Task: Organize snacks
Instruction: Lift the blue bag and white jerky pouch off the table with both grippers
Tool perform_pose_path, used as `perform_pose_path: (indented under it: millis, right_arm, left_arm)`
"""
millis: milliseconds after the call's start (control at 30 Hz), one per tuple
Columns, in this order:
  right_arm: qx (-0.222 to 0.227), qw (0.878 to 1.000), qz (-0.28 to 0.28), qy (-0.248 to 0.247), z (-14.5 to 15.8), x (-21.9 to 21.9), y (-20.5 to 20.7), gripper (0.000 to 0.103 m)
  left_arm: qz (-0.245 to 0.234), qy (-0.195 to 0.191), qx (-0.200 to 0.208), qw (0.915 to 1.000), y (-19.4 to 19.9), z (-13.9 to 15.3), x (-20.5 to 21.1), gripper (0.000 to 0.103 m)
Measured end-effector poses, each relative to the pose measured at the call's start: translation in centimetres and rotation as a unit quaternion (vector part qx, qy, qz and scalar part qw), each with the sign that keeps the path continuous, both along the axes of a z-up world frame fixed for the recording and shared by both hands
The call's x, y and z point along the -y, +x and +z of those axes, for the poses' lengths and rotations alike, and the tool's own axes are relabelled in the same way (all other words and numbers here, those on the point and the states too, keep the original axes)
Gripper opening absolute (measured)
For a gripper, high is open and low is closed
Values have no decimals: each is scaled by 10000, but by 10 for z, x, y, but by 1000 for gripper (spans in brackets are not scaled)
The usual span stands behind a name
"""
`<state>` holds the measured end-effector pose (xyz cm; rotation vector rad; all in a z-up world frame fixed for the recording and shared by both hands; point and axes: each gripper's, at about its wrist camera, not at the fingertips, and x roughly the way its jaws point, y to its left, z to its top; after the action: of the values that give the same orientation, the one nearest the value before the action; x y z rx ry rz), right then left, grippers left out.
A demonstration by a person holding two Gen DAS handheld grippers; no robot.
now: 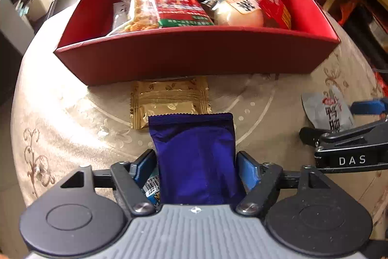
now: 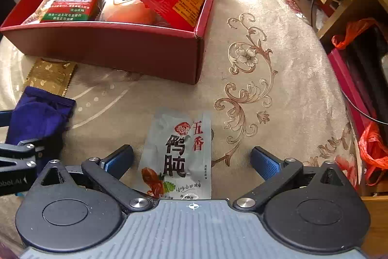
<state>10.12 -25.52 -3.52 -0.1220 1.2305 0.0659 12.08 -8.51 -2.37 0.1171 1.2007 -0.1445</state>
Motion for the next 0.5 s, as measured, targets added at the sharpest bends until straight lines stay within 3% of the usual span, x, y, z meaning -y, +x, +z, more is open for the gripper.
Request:
perform_pose_path:
  millis: [100,133,200,367,500]
  right_arm:
    - [137,9999,56,36,10,-5,-13,77]
    - [188,9998,65,41,14,-5,-18,63]
    - [171,9998,36,97,17,-5,-25,62]
    - [346,9994,-12,4,27,-8,-33,60]
    - [560,9982,-132,165,42,-9,-38,60]
  left_arm:
    - [-40,91,44,9999,-2,-1,3,73]
    - [-3,60,28,10000,-2,-1,2,72]
    - [70,-17,15,10000,-2,3,0,59]
    - [107,-340,66,9993,-8,17,-11,50]
    - [48,-300,199,9993,-12,23,-16,36]
